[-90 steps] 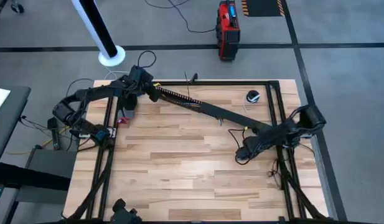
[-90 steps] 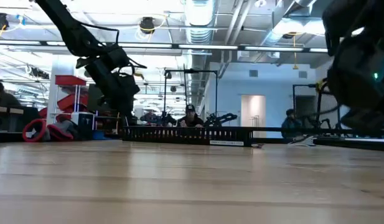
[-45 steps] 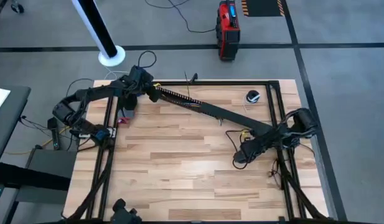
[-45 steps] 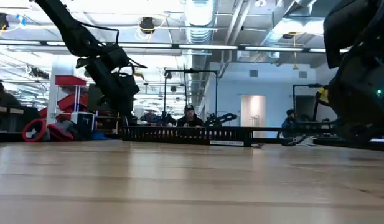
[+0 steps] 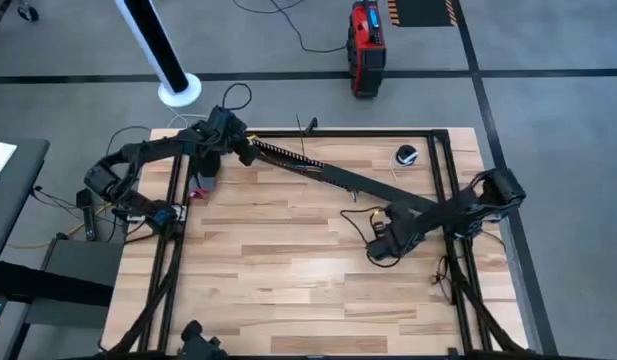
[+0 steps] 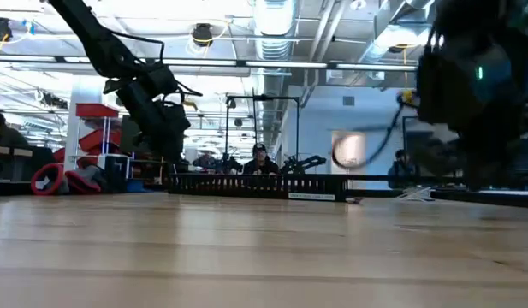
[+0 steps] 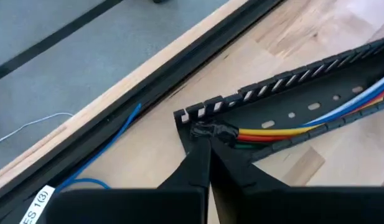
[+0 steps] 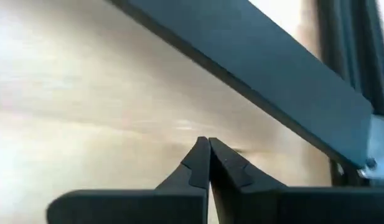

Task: Ziptie cables
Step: Close the black cable duct

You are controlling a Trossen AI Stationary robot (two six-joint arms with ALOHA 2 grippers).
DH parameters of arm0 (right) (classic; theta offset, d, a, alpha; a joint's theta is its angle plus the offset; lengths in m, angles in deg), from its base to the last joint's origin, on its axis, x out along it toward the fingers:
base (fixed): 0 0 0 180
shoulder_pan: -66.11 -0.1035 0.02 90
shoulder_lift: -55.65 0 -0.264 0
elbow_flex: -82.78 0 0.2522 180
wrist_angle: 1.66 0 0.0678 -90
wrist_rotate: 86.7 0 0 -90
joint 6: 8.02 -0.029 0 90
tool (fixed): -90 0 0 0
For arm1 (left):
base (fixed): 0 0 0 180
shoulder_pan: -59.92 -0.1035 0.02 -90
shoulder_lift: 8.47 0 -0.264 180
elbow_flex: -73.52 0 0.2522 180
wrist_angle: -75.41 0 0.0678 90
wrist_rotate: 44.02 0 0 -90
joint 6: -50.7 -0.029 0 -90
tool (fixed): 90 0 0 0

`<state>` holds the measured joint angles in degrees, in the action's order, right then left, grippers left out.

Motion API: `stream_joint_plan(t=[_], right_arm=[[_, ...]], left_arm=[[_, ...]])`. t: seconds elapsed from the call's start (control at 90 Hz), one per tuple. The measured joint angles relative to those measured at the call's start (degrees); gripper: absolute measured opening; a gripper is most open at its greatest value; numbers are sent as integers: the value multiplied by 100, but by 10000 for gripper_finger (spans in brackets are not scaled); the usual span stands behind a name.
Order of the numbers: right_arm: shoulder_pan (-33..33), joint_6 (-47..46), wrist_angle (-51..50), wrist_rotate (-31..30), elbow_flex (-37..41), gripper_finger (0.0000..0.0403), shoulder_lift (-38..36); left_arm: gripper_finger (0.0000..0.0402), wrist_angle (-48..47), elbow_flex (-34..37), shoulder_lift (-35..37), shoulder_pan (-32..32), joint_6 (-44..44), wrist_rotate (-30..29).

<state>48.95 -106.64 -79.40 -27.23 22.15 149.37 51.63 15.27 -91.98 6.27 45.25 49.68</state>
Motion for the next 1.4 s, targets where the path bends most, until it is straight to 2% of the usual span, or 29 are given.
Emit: stream_joint_plan(t=[0.178,0.267,0.344,0.5,0.589,0.656,0.822,1.4], right_arm=[[424,595,238,-540,-31,0,-685],[849,1361,807,-945,-31,0,-938],[1370,2421,1715,-1077,-31,0,-1089],[2432,4754,4017,-972,-31,0,-1088],[2956,5662,5004,-589,-38,0,-926],[3279,6050,5348,-164,-36,0,-716],[3632,6361,6025,600,-31,0,-38],[3335,6253,6134,914,-509,0,522]], left_arm=[[0,81,0,0,42,13,0],[0,81,0,0,50,35,4],[0,73,0,0,48,41,86],[0,79,0,0,48,52,203],[0,70,0,0,48,52,203],[0,46,0,0,48,52,203],[0,41,0,0,48,50,201],[0,-283,0,-1,48,11,197]])
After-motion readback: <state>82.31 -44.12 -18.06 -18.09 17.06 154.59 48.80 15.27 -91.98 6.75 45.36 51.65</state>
